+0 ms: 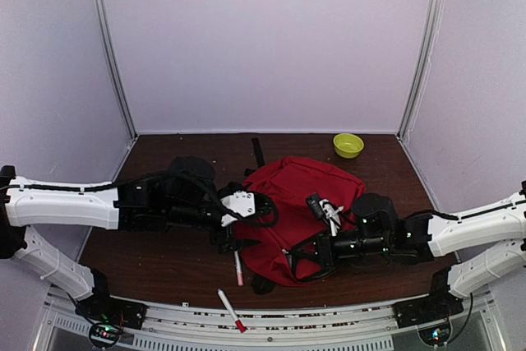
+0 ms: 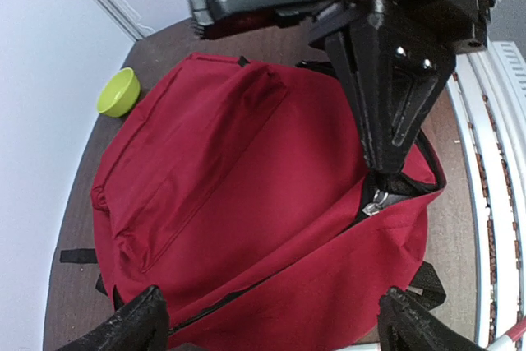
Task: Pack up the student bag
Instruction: Zip the student bag into the largest pocket of the bag.
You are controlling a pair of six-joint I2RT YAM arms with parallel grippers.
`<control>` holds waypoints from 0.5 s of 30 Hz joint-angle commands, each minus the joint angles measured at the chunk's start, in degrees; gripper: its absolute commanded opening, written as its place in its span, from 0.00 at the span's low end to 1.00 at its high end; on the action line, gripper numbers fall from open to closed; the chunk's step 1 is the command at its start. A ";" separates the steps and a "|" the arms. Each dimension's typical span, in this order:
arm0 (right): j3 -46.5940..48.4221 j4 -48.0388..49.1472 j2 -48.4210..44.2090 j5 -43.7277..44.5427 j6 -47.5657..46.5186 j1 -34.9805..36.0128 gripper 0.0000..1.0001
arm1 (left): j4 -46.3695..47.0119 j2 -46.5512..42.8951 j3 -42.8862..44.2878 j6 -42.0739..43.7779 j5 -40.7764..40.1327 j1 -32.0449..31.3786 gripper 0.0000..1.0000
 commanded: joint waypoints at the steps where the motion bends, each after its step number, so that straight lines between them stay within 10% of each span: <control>1: -1.51 0.37 -2.06 0.95 0.55 0.26 0.00 | -2.06 5.23 5.47 6.55 0.35 -1.68 0.88; 15: -2.62 -0.81 -5.97 0.90 1.26 0.25 0.00 | -10.54 13.70 12.58 12.78 3.19 -1.71 0.76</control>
